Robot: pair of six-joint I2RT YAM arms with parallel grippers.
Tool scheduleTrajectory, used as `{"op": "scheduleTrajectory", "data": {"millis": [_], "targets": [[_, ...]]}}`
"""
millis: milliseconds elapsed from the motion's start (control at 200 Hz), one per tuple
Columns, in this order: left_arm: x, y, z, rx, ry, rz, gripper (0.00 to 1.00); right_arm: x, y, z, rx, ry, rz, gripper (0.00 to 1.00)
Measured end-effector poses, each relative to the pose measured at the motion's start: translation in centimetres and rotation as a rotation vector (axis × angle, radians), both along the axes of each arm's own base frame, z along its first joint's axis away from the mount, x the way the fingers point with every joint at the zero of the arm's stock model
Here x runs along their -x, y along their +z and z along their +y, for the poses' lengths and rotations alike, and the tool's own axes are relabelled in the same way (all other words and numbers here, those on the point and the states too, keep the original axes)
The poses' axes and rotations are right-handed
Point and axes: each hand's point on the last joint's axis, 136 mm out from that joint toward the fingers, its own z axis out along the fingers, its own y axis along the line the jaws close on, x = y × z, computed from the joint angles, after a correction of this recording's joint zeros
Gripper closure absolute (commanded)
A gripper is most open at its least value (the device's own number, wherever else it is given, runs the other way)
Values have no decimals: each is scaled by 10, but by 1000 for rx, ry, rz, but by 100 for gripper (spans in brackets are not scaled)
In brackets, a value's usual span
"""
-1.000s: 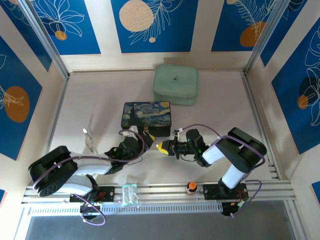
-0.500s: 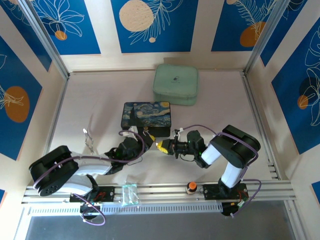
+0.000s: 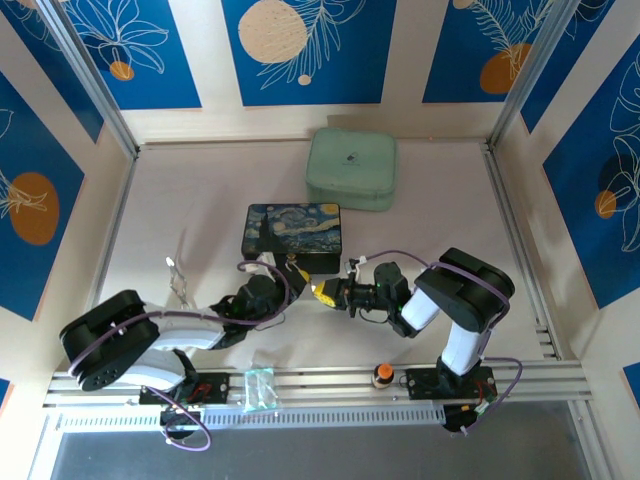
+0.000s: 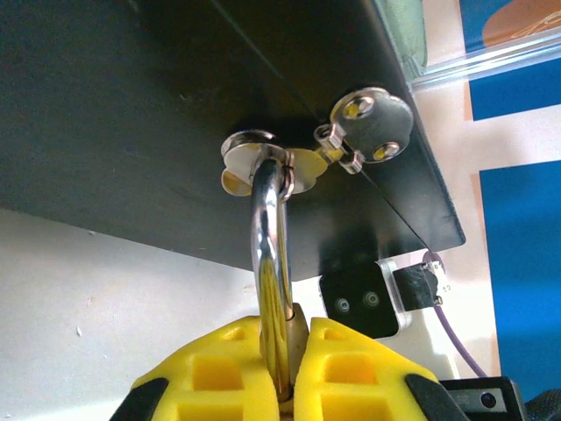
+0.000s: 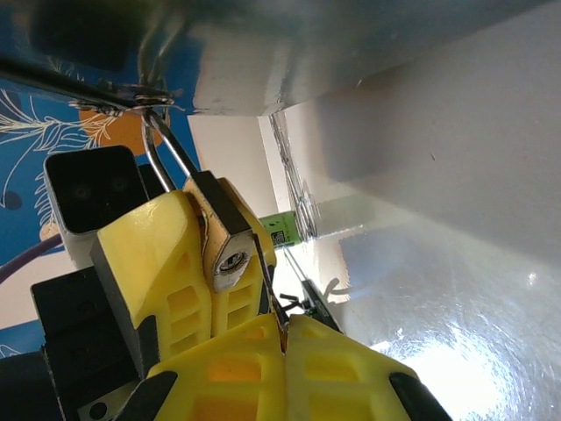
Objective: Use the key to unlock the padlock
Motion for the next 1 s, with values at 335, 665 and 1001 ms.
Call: {"op": "scheduleTrajectory", "data": {"millis": [335,665,1001], "targets": [[-2,0,-2,25,12,5,100,-1,1,-1,2,-12,-4,100],[-3,4,2,18,24,-3,100,-2,4,0,-9,-15,-18,100],[-1,1,3,3,22,4,100,5,7,5,-18,6,-30,100]]}}
